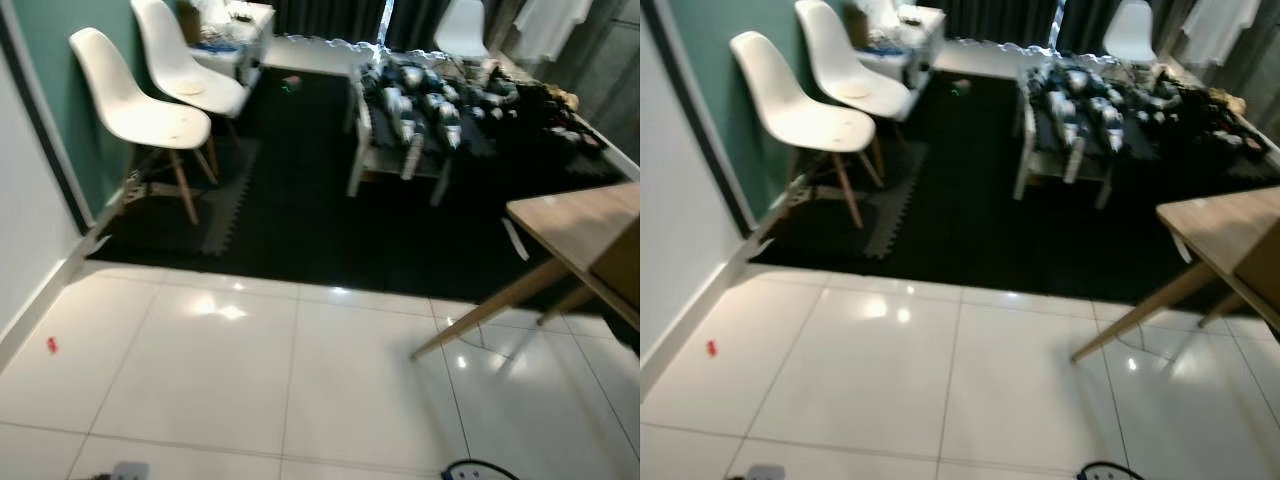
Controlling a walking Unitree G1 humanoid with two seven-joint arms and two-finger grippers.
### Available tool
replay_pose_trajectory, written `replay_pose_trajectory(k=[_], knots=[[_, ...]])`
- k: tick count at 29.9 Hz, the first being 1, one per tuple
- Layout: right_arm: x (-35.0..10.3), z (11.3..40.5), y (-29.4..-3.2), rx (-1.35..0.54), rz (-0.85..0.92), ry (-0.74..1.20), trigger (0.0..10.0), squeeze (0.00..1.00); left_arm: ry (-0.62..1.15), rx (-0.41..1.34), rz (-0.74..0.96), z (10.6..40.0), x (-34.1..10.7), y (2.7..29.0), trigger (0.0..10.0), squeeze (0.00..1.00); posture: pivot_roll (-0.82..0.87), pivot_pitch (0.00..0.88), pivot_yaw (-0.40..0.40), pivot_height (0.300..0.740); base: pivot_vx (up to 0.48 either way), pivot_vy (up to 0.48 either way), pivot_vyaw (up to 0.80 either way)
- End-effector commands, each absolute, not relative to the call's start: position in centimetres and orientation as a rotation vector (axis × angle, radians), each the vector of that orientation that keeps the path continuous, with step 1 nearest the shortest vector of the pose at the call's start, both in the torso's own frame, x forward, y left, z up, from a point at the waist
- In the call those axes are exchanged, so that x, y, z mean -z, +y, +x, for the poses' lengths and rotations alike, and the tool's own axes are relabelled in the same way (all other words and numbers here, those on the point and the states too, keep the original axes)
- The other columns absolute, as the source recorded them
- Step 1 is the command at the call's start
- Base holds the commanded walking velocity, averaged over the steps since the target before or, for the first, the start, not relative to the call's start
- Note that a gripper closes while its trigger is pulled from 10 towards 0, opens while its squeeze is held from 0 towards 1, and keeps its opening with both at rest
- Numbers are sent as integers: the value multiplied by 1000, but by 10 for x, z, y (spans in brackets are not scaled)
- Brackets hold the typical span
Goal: Picking trash to rubbish bin
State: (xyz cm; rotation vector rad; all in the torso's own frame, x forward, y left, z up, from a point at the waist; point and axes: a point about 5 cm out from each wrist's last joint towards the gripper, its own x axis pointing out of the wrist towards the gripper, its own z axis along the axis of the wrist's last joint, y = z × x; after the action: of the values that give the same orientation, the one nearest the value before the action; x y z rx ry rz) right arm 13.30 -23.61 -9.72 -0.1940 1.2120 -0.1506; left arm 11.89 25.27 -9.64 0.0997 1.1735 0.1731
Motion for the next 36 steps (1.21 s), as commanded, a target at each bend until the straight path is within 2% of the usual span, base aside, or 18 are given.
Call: replay_pose_trajectory(k=[1,18,36], knots=[[97,130,-242,159,-204,1222,10000,0,1184,-185,84,115,98,252,10000,0,55,48,-36,740,0,0,-800],[96,136,-237,115,-237,1215,10000,0,1185,-154,101,119,98,246,10000,0,48,29,-14,740,0,0,-796],[98,133,-234,104,-240,1221,10000,0,1201,-137,100,115,102,239,10000,0,53,58,-12,740,0,0,-797]])
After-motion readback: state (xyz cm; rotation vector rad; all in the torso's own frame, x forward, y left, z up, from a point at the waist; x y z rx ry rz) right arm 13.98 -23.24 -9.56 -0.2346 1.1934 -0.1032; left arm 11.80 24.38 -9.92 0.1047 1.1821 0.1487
